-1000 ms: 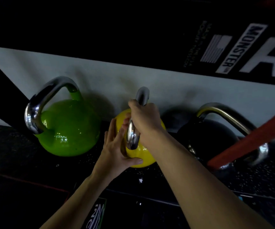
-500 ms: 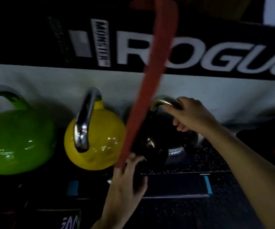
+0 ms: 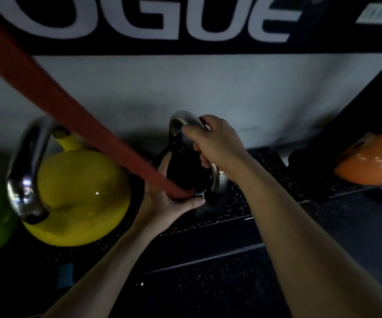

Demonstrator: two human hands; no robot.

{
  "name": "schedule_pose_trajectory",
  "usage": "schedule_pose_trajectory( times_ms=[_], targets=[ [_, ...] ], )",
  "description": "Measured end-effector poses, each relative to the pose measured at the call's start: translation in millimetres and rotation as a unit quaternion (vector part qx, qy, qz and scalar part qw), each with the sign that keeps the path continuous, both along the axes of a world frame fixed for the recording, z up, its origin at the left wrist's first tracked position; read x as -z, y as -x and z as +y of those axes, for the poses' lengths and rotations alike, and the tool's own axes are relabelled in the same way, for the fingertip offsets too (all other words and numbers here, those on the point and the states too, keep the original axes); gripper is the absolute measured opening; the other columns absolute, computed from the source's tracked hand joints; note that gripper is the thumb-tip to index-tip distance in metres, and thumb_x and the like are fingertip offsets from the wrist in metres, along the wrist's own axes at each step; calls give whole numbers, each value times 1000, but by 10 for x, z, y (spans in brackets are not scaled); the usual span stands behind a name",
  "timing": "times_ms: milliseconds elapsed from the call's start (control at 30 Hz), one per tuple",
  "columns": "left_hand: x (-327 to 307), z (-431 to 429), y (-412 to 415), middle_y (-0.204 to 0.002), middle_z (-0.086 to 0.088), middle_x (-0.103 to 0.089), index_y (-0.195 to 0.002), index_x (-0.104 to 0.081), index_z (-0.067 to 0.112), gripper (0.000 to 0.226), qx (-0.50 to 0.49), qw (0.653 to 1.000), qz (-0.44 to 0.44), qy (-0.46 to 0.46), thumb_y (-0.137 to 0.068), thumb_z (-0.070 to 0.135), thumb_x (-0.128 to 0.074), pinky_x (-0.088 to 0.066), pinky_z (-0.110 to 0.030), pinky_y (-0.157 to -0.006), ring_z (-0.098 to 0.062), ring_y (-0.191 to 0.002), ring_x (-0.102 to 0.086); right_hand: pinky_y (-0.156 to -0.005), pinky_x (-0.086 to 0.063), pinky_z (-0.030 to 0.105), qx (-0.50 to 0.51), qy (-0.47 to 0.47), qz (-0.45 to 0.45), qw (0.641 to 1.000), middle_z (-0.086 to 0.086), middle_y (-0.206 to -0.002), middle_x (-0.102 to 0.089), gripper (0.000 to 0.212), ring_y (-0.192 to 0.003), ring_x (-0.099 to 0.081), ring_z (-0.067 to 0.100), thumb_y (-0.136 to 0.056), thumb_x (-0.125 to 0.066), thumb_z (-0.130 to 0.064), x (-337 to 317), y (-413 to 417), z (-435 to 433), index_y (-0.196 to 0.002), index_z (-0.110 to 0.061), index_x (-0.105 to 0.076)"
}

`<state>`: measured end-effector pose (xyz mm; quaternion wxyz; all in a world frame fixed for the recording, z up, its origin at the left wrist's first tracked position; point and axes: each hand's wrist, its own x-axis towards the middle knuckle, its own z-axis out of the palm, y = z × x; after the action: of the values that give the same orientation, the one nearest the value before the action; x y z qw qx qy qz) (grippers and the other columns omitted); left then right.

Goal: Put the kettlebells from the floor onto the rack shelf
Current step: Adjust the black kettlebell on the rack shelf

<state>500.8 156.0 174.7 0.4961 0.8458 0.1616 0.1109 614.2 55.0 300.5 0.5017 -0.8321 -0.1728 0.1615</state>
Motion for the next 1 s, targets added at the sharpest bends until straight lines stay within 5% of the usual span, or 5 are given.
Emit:
schedule_pose_trajectory(
  times_ms=[67,200,300,900,1000],
  targets=[
    [11,24,13,-141,41,-5,-149,-9,55,121,17,1000,-13,-13,-54,67,-82,-13,-13,-105,38,-122,9,-37,-43,22,5,1,9,1000,3,-63,-60,26,-38,-51,11,-90,-63,-31,-15,6,19,-89,-5,-62],
    [-30,140,21,-165,13,3,-139,-1,72,120,32,999,36,-14,-49,74,-80,-22,-29,-109,-10,-150,-6,-52,-55,37,41,25,3,999,11,-76,-65,27,-53,-61,25,-90,-60,-38,-4,75,114,-80,-13,-58],
    [-51,284,20,-166,13,1,-138,-3,73,121,57,997,52,-29,-44,77,-79,-27,-29,-109,-7,-148,-10,-76,-60,57,83,61,-39,994,20,-98,-71,39,-84,-70,42,-92,-53,-43,29,177,182,-99,-6,-61],
    [-32,150,107,-158,32,-5,-144,-7,66,118,18,999,17,-31,-49,78,-76,-24,-35,-117,-5,-152,-3,-70,-61,53,87,102,-112,985,17,-94,-70,40,-80,-71,41,-95,-50,-43,-41,261,171,-98,-5,-62],
    [-55,144,94,-165,16,6,-141,0,71,121,18,998,59,-23,-49,77,-78,-26,-34,-109,-15,-152,-7,-70,-61,52,78,94,-118,986,18,-92,-71,40,-77,-71,40,-96,-50,-42,-33,249,146,-98,-4,-63]
  ],
)
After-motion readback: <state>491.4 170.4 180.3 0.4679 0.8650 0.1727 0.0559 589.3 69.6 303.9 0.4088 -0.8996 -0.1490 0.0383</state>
